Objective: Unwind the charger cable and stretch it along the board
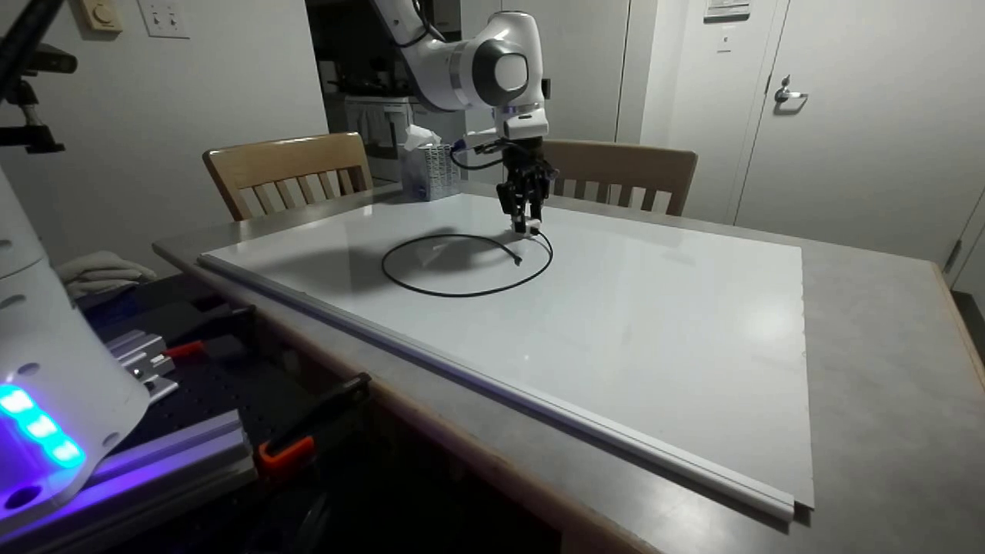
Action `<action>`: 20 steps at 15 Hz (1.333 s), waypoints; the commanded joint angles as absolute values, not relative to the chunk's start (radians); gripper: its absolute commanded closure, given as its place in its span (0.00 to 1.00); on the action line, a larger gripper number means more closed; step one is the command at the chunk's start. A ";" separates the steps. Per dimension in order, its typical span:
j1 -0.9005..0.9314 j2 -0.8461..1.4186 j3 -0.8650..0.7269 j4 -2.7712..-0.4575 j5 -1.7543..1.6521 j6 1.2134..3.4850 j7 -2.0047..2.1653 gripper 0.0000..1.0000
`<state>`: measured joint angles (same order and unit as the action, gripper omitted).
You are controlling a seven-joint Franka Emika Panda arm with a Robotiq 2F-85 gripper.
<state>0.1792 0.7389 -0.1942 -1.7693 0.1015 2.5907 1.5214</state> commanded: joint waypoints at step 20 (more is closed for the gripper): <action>0.169 0.602 -0.296 -2.121 0.114 2.906 1.665 0.71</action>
